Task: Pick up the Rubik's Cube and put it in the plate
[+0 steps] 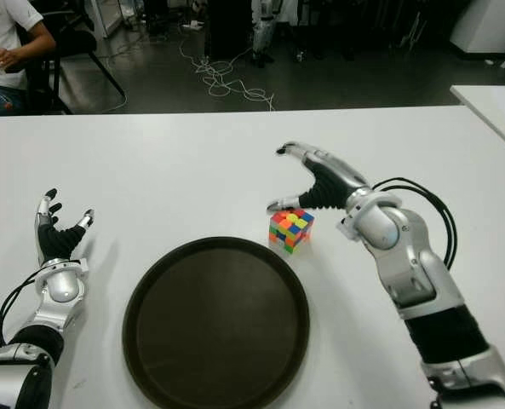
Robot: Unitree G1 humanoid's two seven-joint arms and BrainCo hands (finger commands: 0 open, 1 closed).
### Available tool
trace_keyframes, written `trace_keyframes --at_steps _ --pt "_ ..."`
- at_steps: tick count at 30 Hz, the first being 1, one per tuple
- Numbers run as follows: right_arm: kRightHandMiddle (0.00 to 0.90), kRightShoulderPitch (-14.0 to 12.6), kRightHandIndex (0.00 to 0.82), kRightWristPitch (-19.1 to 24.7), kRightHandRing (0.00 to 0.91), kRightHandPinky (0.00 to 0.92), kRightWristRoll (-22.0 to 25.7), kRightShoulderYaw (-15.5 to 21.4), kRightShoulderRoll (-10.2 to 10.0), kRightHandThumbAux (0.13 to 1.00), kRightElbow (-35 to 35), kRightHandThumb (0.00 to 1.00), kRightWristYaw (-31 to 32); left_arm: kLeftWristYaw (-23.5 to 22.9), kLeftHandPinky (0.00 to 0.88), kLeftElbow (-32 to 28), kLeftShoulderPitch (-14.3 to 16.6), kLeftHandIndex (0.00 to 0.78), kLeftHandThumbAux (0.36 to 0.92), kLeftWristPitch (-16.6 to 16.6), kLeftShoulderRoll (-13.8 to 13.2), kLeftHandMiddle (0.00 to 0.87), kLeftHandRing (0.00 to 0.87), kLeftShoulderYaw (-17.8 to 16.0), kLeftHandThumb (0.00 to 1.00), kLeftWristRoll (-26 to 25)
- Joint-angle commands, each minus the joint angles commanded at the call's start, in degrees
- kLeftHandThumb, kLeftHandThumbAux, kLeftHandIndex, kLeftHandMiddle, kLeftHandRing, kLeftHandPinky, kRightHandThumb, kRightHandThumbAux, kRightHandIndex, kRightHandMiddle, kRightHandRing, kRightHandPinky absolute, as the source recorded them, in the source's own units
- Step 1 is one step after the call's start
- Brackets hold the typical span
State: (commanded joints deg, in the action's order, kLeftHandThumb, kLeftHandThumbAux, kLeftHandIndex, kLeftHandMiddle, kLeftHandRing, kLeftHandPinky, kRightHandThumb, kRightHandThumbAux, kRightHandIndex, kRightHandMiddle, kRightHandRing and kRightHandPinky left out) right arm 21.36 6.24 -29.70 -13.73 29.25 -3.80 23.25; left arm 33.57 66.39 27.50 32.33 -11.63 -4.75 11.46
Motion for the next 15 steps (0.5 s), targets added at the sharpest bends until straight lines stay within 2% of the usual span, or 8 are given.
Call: trace_keyframes --at_steps 5,8,15 --pt "0.0 0.09 0.0 -1.68 0.0 0.0 -2.03 -1.02 0.38 0.464 1.12 0.0 -0.84 0.24 0.123 0.01 0.07 0.086 0.779 -0.17 0.08 0.114 0.124 0.12 0.0 0.13" --pt "0.0 0.33 0.0 -2.1 0.0 0.0 -2.85 -1.4 0.44 0.448 1.38 0.0 -0.8 0.49 0.099 0.02 0.14 0.084 0.787 -0.44 0.1 0.115 0.119 0.23 0.0 0.26" --pt "0.0 1.1 0.0 -0.98 0.0 0.0 -5.56 -2.58 0.06 0.446 2.39 0.0 -0.84 0.73 0.072 0.21 0.34 0.085 0.793 -1.05 0.22 0.106 0.099 0.41 0.0 0.27"
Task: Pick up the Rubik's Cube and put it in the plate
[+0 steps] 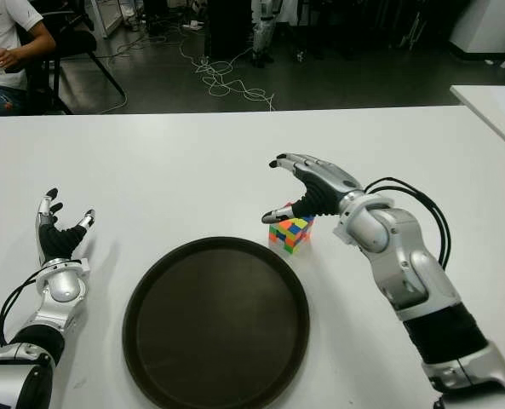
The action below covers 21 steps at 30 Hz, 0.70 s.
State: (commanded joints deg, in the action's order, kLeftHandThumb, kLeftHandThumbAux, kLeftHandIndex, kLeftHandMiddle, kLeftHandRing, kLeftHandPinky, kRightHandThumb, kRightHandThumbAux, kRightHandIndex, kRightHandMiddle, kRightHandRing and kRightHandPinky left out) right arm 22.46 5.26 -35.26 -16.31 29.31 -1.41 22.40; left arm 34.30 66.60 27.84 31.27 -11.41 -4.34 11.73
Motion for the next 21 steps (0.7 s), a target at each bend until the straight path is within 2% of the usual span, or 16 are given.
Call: trace_keyframes --at_steps 5,9,13,21 --pt "0.0 0.04 0.0 0.62 0.0 0.0 -1.51 -0.18 -0.38 0.459 0.18 0.0 -0.34 -0.04 0.06 -0.01 0.04 0.083 0.78 -0.26 0.03 0.1 0.089 0.07 0.0 -0.07" --pt "0.0 0.62 0.0 3.78 0.0 0.0 -7.75 -1.91 -0.93 0.452 0.79 0.0 -2.58 -0.06 0.06 -0.1 -0.07 0.085 0.793 -0.24 0.12 0.107 0.094 0.12 0.0 -0.09" --pt "0.0 0.97 0.0 6.46 0.0 0.0 -11.98 -3.24 -1.47 0.439 1.16 0.0 -3.92 0.07 0.062 -0.03 -0.05 0.087 0.809 -0.12 0.09 0.116 0.102 0.28 0.0 0.09" --pt "0.0 1.95 0.0 9.69 0.0 0.0 -17.92 -5.24 -2.42 0.439 1.69 0.0 -5.24 0.47 0.066 -0.11 -0.11 0.088 0.817 0.12 0.19 0.112 0.099 0.32 0.0 0.05"
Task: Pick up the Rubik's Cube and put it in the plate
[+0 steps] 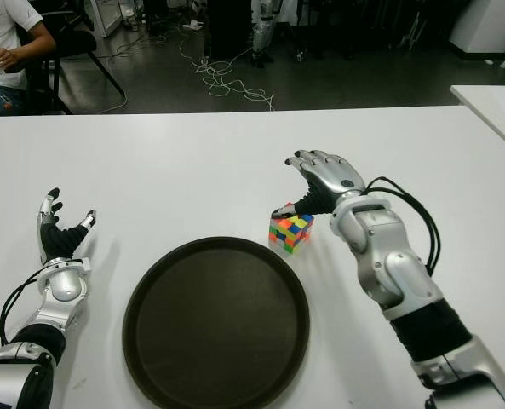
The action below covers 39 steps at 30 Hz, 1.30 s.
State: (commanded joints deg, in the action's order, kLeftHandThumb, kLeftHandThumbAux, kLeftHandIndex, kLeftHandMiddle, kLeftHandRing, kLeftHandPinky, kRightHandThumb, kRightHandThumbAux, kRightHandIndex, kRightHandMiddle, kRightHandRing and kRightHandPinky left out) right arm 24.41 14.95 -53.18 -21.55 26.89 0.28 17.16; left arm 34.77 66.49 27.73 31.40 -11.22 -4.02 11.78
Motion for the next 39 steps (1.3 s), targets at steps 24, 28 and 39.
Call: trace_keyframes --at_steps 24,28,39 --pt "0.0 0.76 0.0 6.03 0.0 0.0 -3.95 -0.64 -3.72 0.496 -1.64 0.0 3.34 -0.05 0.062 -0.09 -0.1 0.082 0.78 -0.25 -0.01 0.102 0.094 0.39 0.0 -0.35" --pt "0.0 0.46 0.0 6.01 0.0 0.0 -3.57 -0.42 -4.01 0.5 -1.81 0.0 3.37 -0.03 0.064 0.16 0.01 0.089 0.77 -0.59 -0.16 0.114 0.1 0.38 0.0 -0.32" --pt "0.0 0.09 0.0 5.67 0.0 0.0 -2.99 -0.59 -4.12 0.532 -2.49 0.0 4.38 0.26 0.089 0.21 0.17 0.089 0.77 -0.99 -0.22 0.119 0.116 0.56 0.0 -0.06"
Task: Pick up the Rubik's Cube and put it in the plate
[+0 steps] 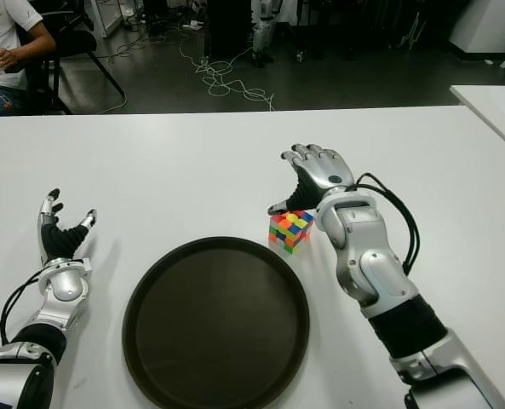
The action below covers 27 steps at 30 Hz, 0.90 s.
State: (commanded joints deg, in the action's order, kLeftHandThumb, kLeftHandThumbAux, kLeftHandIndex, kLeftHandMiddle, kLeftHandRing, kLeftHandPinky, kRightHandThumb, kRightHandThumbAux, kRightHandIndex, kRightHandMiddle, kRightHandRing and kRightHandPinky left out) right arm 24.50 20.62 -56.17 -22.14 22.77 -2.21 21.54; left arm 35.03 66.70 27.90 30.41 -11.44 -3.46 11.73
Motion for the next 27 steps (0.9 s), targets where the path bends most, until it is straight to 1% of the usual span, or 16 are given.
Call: trace_keyframes --at_steps 8,16,23,27 --pt "0.0 -0.43 0.0 -0.91 0.0 0.0 0.61 0.12 0.26 0.542 -0.65 0.0 0.07 0.04 0.094 -0.14 -0.05 0.098 0.785 0.71 0.16 0.136 0.13 -0.08 0.0 -0.22" --pt "0.0 -0.47 0.0 -1.2 0.0 0.0 0.38 -0.08 0.53 0.544 -0.82 0.0 0.27 -0.34 0.073 -0.37 -0.16 0.091 0.78 1.01 0.2 0.112 0.107 -0.2 0.0 -0.44" --pt "0.0 -0.66 0.0 -0.53 0.0 0.0 -0.62 -0.27 0.46 0.555 -0.88 0.058 0.13 0.06 0.069 -0.3 -0.07 0.088 0.781 0.3 0.03 0.109 0.101 0.01 0.0 -0.08" --pt "0.0 -1.12 0.0 -0.64 0.0 0.004 -0.44 0.17 0.27 0.559 0.27 0.09 -2.05 -0.15 0.067 -0.16 0.0 0.085 0.787 0.12 -0.08 0.104 0.096 -0.14 0.0 -0.28"
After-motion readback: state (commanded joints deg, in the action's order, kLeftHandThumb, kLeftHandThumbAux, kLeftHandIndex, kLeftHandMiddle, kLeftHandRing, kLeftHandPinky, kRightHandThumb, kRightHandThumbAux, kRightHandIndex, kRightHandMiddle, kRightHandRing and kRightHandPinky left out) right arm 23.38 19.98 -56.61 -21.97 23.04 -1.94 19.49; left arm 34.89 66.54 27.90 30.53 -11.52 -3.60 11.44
